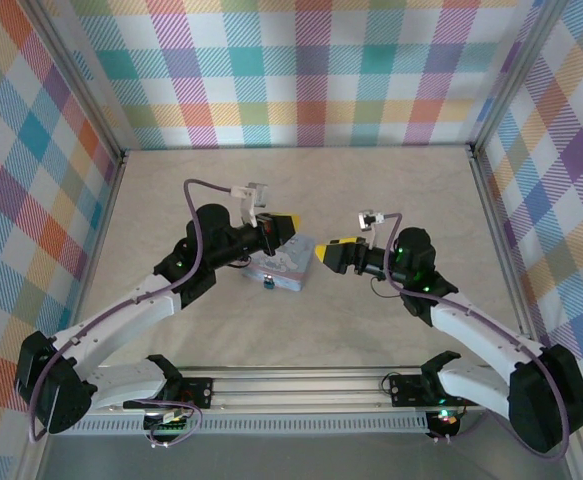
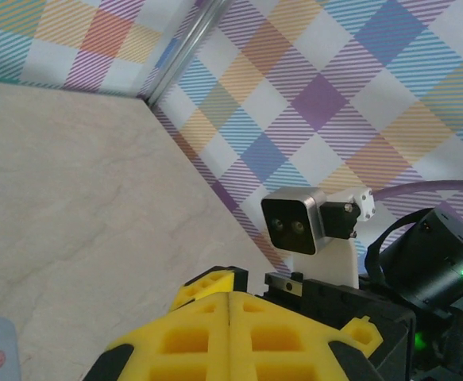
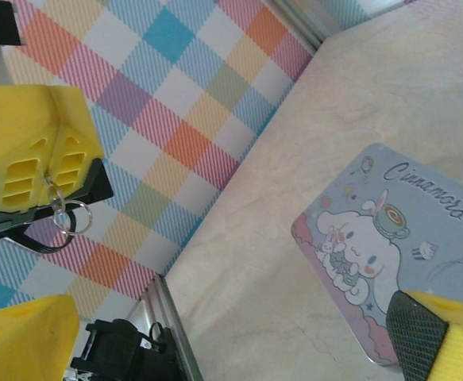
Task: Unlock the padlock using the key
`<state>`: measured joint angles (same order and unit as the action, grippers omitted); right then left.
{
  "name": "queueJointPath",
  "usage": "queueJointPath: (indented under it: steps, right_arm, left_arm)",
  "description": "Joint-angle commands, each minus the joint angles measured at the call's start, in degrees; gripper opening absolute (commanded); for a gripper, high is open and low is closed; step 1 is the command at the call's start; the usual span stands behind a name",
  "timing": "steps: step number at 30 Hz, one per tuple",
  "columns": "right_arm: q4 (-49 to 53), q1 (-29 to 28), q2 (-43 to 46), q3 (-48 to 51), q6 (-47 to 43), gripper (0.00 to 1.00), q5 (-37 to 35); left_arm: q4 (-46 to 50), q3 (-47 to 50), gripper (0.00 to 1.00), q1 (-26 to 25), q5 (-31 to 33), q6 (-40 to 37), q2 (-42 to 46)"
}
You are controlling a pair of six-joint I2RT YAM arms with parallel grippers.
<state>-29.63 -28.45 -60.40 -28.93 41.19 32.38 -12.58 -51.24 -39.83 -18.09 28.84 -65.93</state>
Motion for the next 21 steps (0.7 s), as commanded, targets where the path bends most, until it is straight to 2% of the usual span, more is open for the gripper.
queueJointPath:
  steps: [1,11,21]
  right_arm:
    - [-11.7,0.2,-1.6,2.3,2.2,1.00,3.5]
    - [-27.7,0.1,-11.9,1.9,9.3,1.00,7.0]
    - [-37.1,-1.8,-15.1,-0.5,14.2,0.93,8.6]
  left_arm:
    - [-3.3,-0.5,0.00,0.4,-1.6,-0.8,-0.3]
    - [-5.5,0.7,0.00,0.3,-2.5,0.9,-1.0]
    - [-5.4,0.7,0.00,0.3,-2.3,1.1,-1.5]
